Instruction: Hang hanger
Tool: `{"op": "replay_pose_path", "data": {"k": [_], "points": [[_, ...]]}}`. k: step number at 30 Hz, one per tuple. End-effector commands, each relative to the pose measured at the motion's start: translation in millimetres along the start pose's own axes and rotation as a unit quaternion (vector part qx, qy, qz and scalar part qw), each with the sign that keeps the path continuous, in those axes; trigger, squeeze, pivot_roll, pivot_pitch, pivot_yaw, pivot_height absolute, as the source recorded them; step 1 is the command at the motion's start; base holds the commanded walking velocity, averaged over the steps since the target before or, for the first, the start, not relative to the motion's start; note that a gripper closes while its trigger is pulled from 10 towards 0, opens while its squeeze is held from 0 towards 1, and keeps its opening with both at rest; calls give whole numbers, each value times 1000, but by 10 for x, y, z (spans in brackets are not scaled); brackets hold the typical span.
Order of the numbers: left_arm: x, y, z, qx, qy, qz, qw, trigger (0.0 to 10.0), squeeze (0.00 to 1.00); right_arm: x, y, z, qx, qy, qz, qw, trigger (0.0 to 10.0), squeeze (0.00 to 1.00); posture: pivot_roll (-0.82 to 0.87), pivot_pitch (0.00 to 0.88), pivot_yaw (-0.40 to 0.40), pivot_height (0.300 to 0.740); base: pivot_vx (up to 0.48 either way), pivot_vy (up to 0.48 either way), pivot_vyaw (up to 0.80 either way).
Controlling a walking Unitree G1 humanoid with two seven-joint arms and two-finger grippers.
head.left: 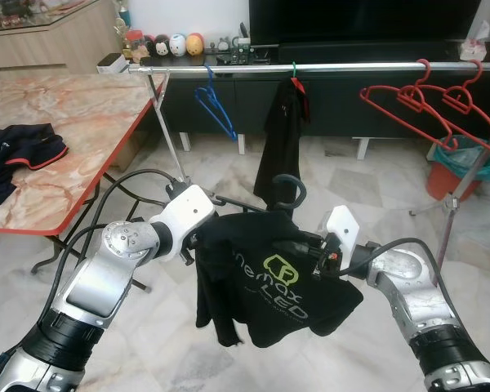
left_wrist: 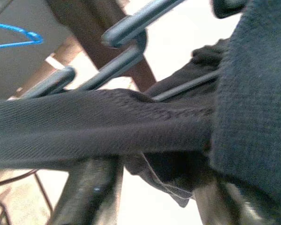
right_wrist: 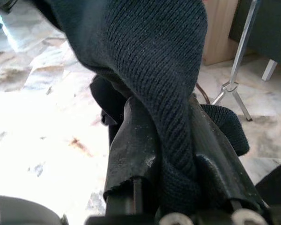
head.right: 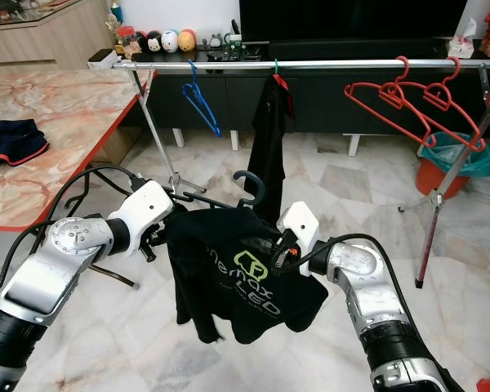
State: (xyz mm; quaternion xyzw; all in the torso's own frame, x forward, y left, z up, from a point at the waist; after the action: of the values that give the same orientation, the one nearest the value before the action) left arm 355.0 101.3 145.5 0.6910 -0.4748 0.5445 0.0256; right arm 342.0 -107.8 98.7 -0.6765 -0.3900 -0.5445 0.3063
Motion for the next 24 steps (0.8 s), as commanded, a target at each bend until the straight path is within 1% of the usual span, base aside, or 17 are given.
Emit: {"op": "replay_pose_path", "data": {"k": [1,2,3,4,5,6,9,11,12,16,17,19,21,22,23,24], "points": [[-6,-61,-12,14,-5,27,1000,10000,1000,98,-4,36,8,4,-23,1000,10000,0,26,0,89,719,0,0,0],[-28,-40,-27,2,-10,48,999,10000,1000,92,6,29,6,2,-24,1000,10000,0,27,0,87,719,0,0,0],[-28,-8,-37,-10,-9,56,998,10000,1000,94,10,28,5,2,-24,1000,10000,0,27,0,87,719,0,0,0],[-28,-8,-37,-10,-9,56,998,10000,1000,94,10,28,5,2,-24,1000,10000,0,27,0,87,719,0,0,0],[13,82,-74,-44,11,49,998,10000,0,108,21,34,3,4,-25,1000,10000,0,30,0,86,719,0,0,0],[33,128,-106,-64,21,27,997,10000,0,117,32,43,0,5,-26,1000,10000,0,29,0,86,719,0,0,0],[30,122,-145,-74,29,10,997,10000,0,128,0,66,7,8,-23,1000,10000,0,33,0,87,719,0,0,0],[45,159,-166,-89,37,6,995,10000,0,127,-27,75,15,8,-22,1000,10000,0,33,0,87,719,0,0,0],[51,226,-201,-115,43,-2,992,10000,0,128,-34,78,17,8,-24,1000,10000,0,32,0,88,719,0,0,0],[-6,398,-340,-184,41,27,982,10000,0,110,-36,65,20,-4,-33,999,10000,0,29,0,88,719,0,0,0],[-6,398,-340,-184,41,27,982,10000,0,110,-36,65,20,-4,-33,999,10000,0,29,0,88,719,0,0,0],[-80,449,-437,-215,26,55,975,10000,0,85,-27,51,20,-15,-38,999,10000,0,28,0,89,719,0,0,0],[-116,443,-464,-221,16,63,973,10000,0,71,-24,46,21,-20,-40,999,10000,0,28,0,89,719,0,0,0],[-175,436,-483,-226,0,77,971,10000,0,59,-10,44,17,-24,-43,999,10000,0,28,0,89,719,0,0,0],[-267,348,-455,-203,-26,100,974,10000,0,52,15,49,9,-25,-45,999,10000,0,28,0,89,719,0,0,0],[-298,287,-424,-184,-35,108,976,10000,0,54,25,53,6,-24,-45,999,10000,0,28,0,89,719,0,0,0]]}}
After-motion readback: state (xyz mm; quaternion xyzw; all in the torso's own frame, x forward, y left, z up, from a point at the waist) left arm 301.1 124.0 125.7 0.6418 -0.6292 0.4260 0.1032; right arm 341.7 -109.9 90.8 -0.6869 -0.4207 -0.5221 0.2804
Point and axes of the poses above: a point about 5 cm out from each wrist's last joint towards the gripper, its own z axis pointing out of the wrist towards the gripper, its own x axis along the axis of the wrist's last joint, y = z × x, the point moved 6 cm from there along z, pointing out of the wrist towards the gripper, and after that the axes turned 3 degrees about z, right-handed, at the moved point
